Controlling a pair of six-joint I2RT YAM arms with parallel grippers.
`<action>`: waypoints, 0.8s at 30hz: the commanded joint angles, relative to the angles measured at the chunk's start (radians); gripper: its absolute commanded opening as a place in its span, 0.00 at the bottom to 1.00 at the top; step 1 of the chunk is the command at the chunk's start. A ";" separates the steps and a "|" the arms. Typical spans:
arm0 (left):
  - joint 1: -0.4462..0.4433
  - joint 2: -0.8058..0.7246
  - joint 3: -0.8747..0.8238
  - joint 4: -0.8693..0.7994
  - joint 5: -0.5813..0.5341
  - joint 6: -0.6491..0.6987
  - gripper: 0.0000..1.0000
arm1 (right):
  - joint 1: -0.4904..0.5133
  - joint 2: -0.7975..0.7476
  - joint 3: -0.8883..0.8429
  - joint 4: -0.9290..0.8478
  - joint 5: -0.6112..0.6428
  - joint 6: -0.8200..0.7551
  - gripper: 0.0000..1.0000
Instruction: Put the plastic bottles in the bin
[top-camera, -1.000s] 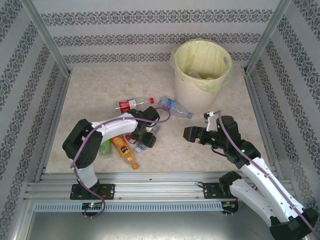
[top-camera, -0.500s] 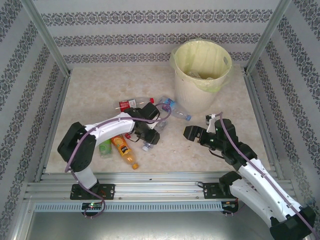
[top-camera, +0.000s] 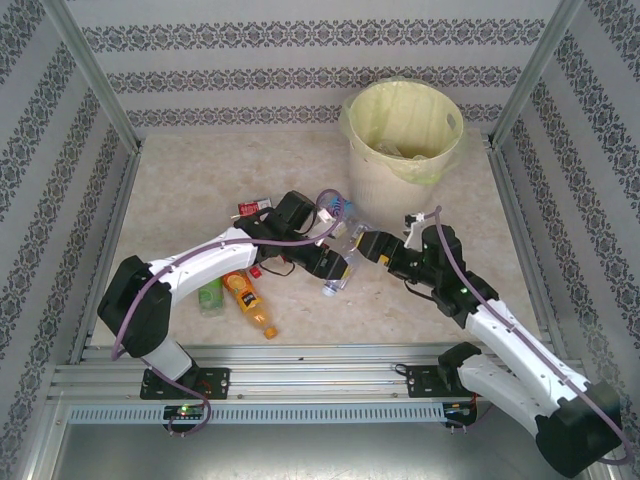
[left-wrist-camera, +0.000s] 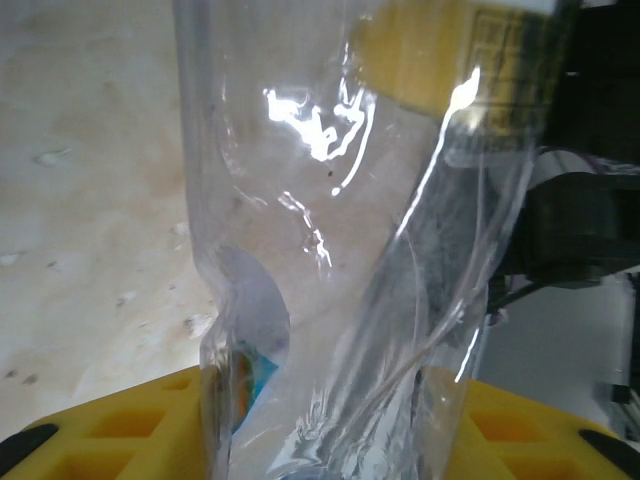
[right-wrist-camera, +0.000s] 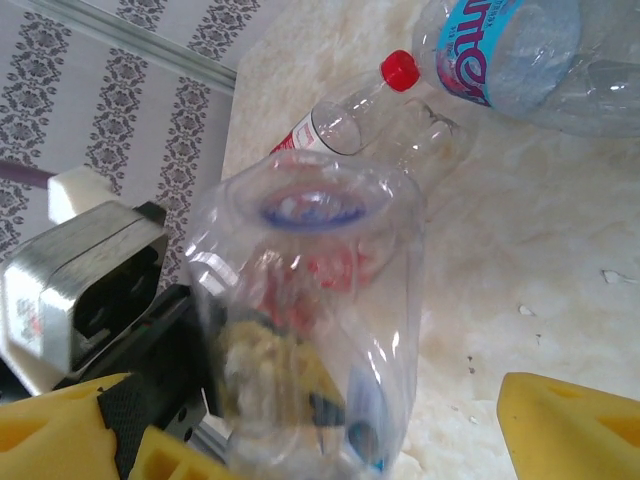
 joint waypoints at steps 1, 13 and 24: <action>0.005 -0.042 -0.014 0.091 0.115 -0.008 0.48 | 0.013 0.035 0.054 0.079 -0.011 0.008 0.90; 0.005 -0.056 -0.014 0.118 0.093 -0.043 0.53 | 0.018 0.089 0.108 0.098 -0.026 -0.006 0.57; 0.005 -0.158 -0.045 0.249 -0.006 -0.101 1.00 | 0.012 0.049 0.235 -0.107 0.032 -0.110 0.49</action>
